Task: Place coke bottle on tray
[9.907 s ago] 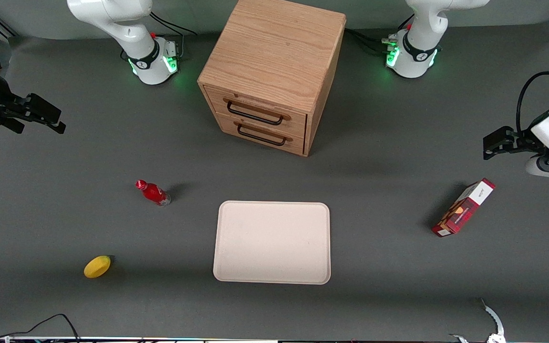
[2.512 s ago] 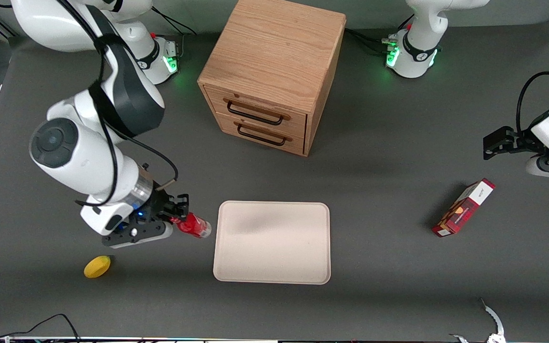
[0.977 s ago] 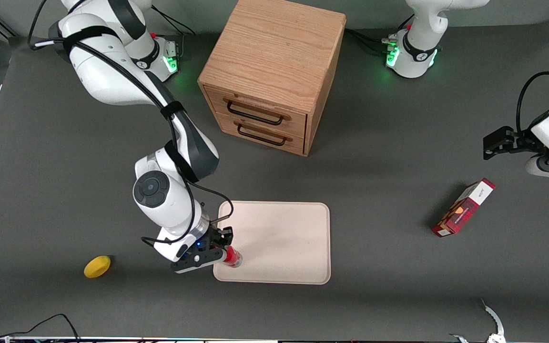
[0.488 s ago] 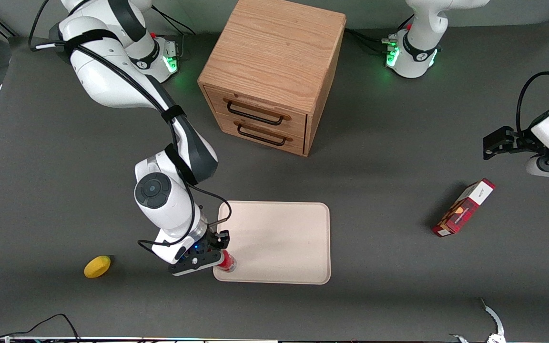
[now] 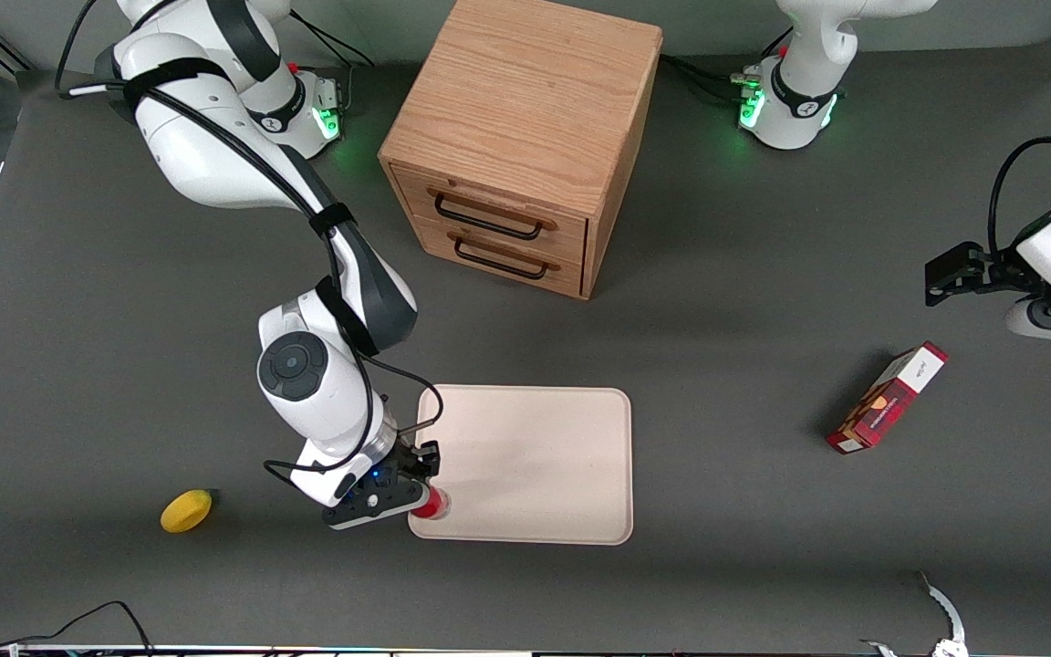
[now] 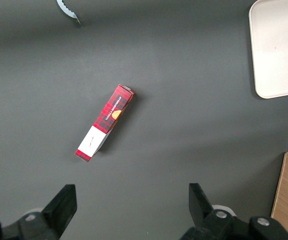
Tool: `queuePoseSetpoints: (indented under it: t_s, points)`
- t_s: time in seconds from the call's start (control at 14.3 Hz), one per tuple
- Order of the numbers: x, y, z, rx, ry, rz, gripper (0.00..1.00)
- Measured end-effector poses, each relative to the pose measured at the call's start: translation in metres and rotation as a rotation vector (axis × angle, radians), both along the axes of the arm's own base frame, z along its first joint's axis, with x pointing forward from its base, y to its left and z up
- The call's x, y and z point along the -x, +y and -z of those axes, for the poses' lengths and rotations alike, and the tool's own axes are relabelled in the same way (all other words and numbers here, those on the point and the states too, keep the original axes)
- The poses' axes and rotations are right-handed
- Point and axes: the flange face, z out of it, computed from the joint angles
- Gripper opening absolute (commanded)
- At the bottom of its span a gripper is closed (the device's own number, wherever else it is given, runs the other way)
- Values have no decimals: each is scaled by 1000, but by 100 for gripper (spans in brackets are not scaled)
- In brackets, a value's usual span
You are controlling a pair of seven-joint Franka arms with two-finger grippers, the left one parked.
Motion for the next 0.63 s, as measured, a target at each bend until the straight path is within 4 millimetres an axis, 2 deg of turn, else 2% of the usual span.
queuePoseSetpoints:
  t_s: [0.14,0.21,0.49,0.63]
  points:
    - [0,1,-1,-1,-2,-1,96]
    - [0,2,-2,-2,-4,-2,100]
    - [1,2,-16,4,3,0,100]
    - [3,-1,-35,12,12,3,100]
